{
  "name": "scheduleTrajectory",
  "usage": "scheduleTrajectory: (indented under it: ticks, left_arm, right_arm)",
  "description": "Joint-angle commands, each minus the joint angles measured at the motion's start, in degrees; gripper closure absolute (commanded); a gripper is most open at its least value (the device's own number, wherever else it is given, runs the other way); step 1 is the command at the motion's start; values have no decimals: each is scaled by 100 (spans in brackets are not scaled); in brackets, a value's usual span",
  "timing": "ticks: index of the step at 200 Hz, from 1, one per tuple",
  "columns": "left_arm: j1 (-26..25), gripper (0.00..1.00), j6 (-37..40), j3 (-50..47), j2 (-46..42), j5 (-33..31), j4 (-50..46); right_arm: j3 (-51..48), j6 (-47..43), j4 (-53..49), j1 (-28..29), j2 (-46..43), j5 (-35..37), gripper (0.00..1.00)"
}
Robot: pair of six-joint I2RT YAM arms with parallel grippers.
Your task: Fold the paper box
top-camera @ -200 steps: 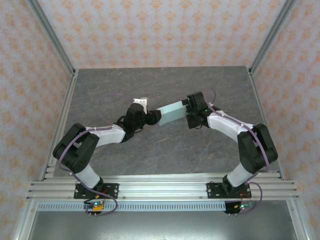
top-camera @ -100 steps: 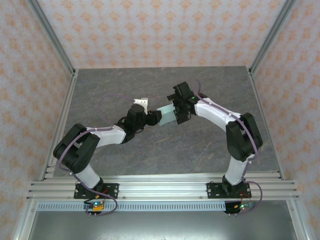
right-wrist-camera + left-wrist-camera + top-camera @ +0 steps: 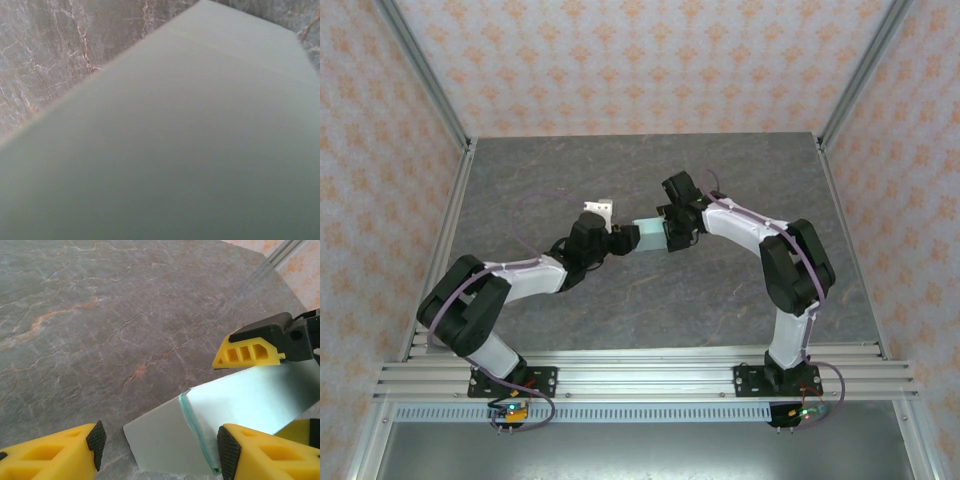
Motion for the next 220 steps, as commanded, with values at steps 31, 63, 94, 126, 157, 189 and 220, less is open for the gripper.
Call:
scheduleTrajectory:
  ticks: [31,63,94,126,157,189,220]
  left_arm:
    - [119,34,108,-120,-1385,-991,-1183]
    - [458,30,300,-42,-1975,-1066,-2038]
    - [632,31,332,173,-2090,-1341,-3092]
    - [938,30,-118,-73,-2253,-1517,-3352]
    - [1086,30,-158,-18,-2323,-1516,-3527]
    - [1060,1,340,383,-2434,-1603,-3840]
    - [628,0,1379,878,-3122,-2524,-4171]
  right_arm:
    - [-507,995,1269,20,-146,110,37]
    - [-1072,1808,2705,49,-197,593,50]
    - [-1262,2287,3689,56,16,1407,50]
    - [-1087,2464,4260,69,486,1775,34]
    - [-1199,2519,3997,198,273,1463,18]
    - [-1690,2216,2557,257,-833,1554,11]
    - [-2206,950,983,-68,-2311,1989,5]
